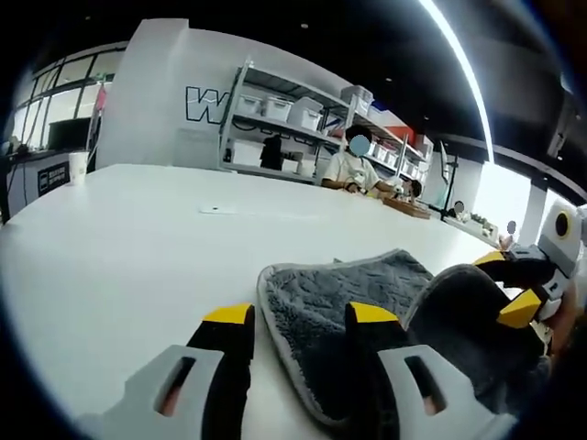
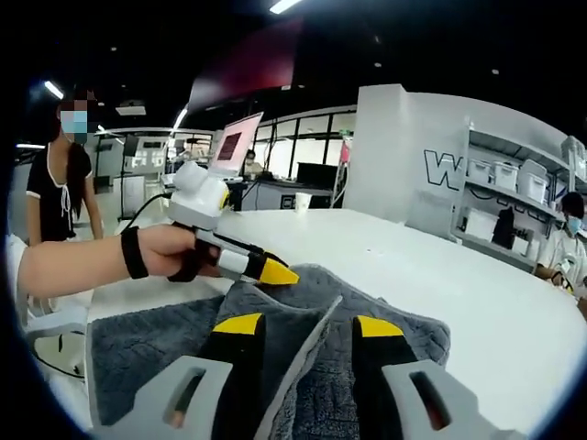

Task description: Open the folded towel by lifting each exposed corner and separating the folded layers until the towel lies flat within the target outline without major curled edges

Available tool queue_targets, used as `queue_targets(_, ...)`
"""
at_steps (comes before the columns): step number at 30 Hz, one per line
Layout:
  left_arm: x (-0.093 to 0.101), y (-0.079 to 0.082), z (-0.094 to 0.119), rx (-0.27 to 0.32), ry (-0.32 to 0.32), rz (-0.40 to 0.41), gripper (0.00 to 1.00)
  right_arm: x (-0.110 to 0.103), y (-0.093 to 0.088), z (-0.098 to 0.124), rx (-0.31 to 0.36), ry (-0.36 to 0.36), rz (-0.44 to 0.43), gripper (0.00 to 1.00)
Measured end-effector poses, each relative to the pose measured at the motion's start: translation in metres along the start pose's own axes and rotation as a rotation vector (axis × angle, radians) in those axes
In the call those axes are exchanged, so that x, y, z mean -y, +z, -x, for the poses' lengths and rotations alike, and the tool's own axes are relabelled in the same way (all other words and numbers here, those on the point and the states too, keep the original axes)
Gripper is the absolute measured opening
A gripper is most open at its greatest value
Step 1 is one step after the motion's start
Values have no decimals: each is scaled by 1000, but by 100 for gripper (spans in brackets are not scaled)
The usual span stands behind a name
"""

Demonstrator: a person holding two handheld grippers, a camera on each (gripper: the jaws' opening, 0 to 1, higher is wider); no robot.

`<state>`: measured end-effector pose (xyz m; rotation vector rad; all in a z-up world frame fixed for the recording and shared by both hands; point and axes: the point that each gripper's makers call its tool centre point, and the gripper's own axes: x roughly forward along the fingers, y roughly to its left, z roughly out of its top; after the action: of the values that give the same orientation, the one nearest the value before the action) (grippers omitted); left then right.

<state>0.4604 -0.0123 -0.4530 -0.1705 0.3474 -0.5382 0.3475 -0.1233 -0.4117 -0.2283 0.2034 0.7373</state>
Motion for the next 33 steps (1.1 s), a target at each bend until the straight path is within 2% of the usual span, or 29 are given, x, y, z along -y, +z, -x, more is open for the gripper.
queue_targets(3,-3,-1,0,-4,1,8,38,-1,-2,-2,-9,6,-2,32)
queue_targets(7,4,-7,2,-10,4,7,37,-3,-6,-6,-23,13,18,30)
queue_targets(12,-2,-9,-3,-20,6,16,35,-2,-10,-9,-30,15,-1,30)
queue_targets(17,-5,-10,-5,-28,2,15,25,-1,-11,-11,-36,10,-12,26)
queue_targets(21,-11,-9,-6,-35,30,-46,17,-2,-11,-13,-41,12,-7,24)
queue_targets(24,-10,-10,-1,-35,41,-72,14,-4,-10,-13,-31,28,-20,15)
queue_targets(25,-8,-11,0,-36,40,-72,13,-2,-9,-13,-23,20,-44,13)
queue_targets(28,-4,-9,4,-27,53,-105,8,-2,-9,-12,-18,19,-44,8)
queue_targets(29,-4,-6,5,-19,54,-127,8,-2,-8,-12,-14,21,-41,7)
queue_targets(33,-3,1,6,2,44,-124,7,0,-6,-10,-4,15,-44,3)
